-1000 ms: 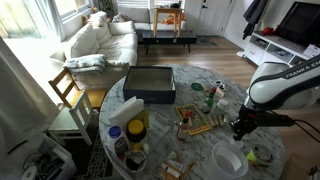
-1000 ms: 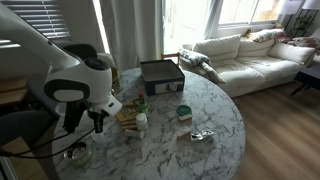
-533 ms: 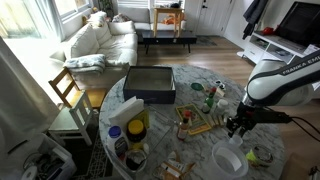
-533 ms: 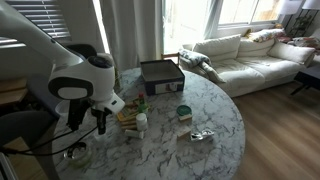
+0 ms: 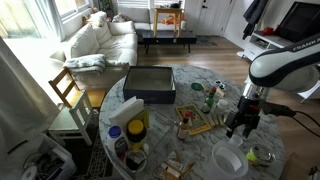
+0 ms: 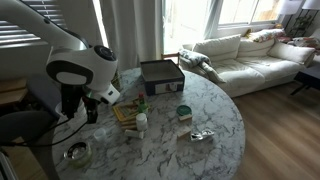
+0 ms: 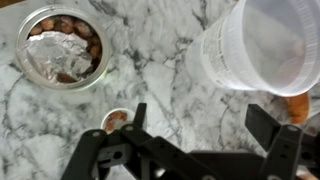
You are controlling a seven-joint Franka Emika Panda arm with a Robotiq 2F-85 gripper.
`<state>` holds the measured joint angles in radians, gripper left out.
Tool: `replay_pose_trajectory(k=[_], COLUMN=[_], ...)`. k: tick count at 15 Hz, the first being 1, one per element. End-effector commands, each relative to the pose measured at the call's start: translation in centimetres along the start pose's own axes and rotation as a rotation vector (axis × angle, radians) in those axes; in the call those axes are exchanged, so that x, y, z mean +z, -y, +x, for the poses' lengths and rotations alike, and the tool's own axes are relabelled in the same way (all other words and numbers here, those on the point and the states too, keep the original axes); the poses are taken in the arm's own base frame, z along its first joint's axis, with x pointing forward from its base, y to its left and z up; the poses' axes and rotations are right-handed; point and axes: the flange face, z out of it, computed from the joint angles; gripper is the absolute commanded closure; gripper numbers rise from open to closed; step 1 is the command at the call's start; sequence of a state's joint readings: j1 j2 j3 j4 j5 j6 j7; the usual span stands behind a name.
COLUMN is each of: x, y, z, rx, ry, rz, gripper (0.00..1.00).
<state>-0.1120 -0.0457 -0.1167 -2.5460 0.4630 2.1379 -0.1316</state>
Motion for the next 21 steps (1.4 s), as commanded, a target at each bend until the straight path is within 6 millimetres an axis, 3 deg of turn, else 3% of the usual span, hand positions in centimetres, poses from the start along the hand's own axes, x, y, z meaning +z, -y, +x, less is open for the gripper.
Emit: replay_pose_trajectory(k=[1, 4, 8, 9, 11, 18, 20, 21], x=[0.3, 1.6, 3.4, 3.7, 3.8, 3.1, 2.6, 2.2], y=[2.4, 4.1, 6.3, 6.5, 6.7, 7.9, 8.7, 9.2], z=[-2.2, -3.0, -3.3, -3.2, -2.7, -1.5, -1.6, -1.9], rx=[-0.152, -0.237, -0.331, -0.342, -0.349, -0.399, -0.43, -0.445], ry=[0.102, 0.162, 0.107, 0.082, 0.028, -0.116, -0.149, -0.17], rz=[0.023, 0.001, -0.091, -0.118, -0.157, -0.278, -0.308, -0.324], gripper=[0.0, 0.0, 0.03, 0.26, 0.3, 0.85, 0.99, 1.0])
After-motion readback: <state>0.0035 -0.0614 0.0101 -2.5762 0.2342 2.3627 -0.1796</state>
